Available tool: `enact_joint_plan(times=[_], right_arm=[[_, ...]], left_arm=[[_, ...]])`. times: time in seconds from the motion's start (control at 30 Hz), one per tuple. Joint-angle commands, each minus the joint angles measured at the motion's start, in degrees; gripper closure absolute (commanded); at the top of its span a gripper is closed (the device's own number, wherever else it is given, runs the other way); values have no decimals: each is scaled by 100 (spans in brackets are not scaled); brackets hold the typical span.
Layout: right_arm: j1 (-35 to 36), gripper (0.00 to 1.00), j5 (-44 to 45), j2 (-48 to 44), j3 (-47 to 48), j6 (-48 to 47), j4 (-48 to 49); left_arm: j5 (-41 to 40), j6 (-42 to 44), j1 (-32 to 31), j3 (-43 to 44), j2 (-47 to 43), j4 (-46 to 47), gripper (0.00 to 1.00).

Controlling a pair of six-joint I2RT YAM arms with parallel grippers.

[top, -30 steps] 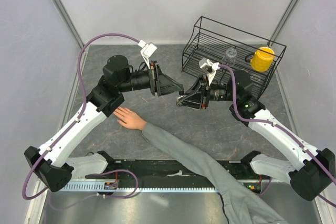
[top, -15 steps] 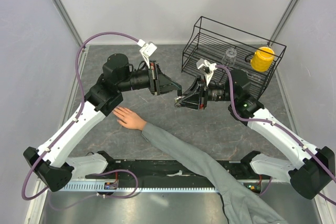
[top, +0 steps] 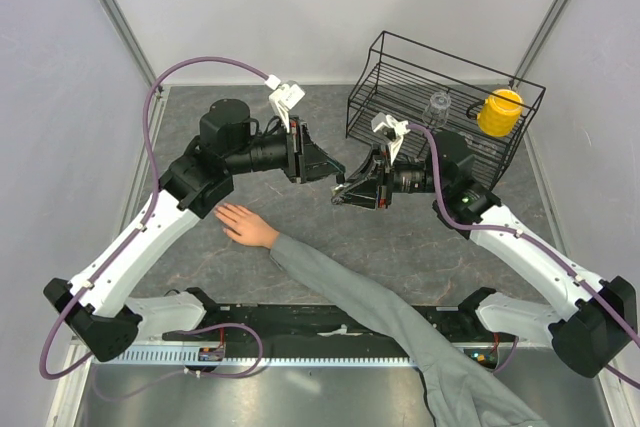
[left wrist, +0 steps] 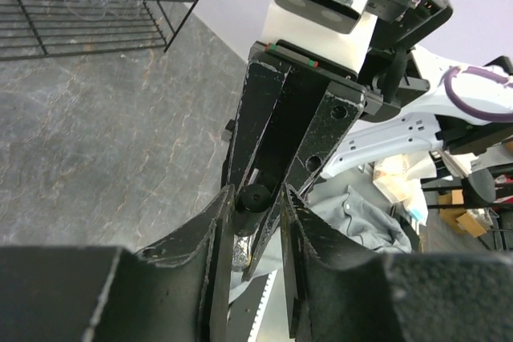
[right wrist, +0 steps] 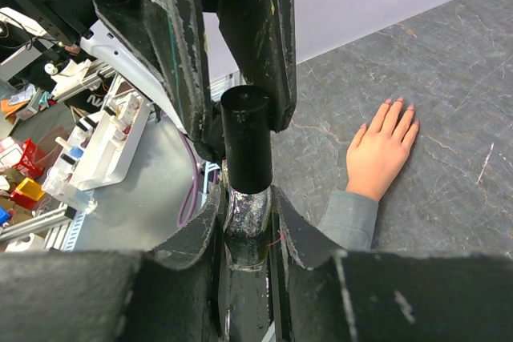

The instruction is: Paint the nails

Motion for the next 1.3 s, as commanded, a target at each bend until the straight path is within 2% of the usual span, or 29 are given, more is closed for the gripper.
enact_joint_plan(times=[0.0, 0.1, 0.23, 0.3, 0.67, 0.87, 1.27], right_arm=[[34, 100, -34, 31, 288, -164, 128], [52, 100, -43, 57, 332, -242, 23], [105, 100, -113, 101, 376, -331, -118], [122, 100, -166, 145, 437, -418, -179], [324, 100, -96, 154, 525, -744, -592], [360, 100, -60, 162, 543, -832, -698], [395, 100, -25, 145, 561, -867, -724]], left_arm=[[-165, 529, -30, 423, 56, -391, 64], [-156, 661, -30, 608, 127, -672, 59], [-78, 907, -30, 977, 328, -1182, 47], [-77, 1100, -30, 1275, 452, -1647, 45], [160, 1663, -30, 1865, 733, -2562, 47], [503, 1717, -30, 1927, 716, -2624, 47], [380, 1804, -30, 1901, 742, -2844, 50]])
